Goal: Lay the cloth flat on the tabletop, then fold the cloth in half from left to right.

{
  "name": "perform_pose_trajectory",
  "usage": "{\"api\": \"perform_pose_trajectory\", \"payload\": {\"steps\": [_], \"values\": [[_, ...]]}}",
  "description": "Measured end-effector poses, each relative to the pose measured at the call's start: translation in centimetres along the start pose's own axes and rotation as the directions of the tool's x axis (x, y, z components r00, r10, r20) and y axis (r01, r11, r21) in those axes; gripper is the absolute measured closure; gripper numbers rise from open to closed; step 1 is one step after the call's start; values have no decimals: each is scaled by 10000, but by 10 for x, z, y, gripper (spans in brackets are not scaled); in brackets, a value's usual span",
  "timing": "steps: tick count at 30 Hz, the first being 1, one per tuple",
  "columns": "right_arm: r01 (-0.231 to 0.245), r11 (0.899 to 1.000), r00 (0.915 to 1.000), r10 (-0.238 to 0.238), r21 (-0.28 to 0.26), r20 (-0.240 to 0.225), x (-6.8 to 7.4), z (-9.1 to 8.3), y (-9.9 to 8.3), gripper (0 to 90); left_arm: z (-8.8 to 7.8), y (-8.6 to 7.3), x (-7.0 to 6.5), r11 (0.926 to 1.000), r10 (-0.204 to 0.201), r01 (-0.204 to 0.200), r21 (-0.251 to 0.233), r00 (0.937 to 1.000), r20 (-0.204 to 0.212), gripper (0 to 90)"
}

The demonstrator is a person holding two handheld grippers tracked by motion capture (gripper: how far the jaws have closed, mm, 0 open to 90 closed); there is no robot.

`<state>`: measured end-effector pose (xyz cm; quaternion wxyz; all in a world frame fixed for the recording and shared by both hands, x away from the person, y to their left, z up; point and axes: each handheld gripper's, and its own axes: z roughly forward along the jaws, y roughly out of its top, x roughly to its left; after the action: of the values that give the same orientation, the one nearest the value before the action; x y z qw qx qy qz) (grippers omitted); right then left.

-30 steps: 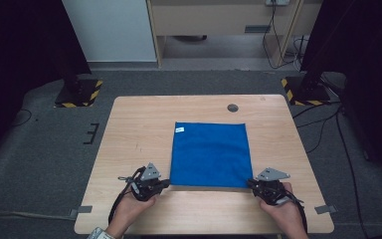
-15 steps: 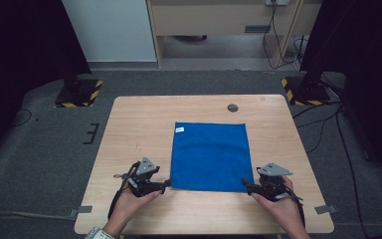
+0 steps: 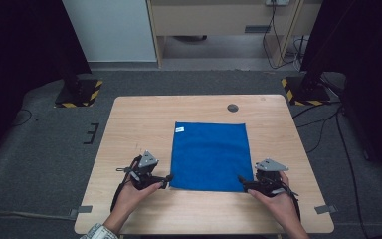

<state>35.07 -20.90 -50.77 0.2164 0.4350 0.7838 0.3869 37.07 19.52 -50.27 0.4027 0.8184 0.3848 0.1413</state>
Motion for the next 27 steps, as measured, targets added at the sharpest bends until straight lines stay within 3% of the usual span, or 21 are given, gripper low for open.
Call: {"api": "perform_pose_trajectory", "payload": {"steps": [8,13,20,27], "values": [[137,9999,9999,-138,-58,-81,6,5,9,126,0,1,6,10000,-84,84,3,9999,-91,133],[344,9994,9976,-345,-14,-594,15,12,19,127,-4,6,14,9998,-97,93,-189,9998,-200,124],[775,9970,9889,-764,33,-1273,39,25,33,298,-3,15,32,9984,-302,281,-493,9986,-425,102],[1406,9900,9737,-1362,109,-1826,64,38,46,430,-2,9,38,9989,-307,282,-367,9972,-675,100]]}}
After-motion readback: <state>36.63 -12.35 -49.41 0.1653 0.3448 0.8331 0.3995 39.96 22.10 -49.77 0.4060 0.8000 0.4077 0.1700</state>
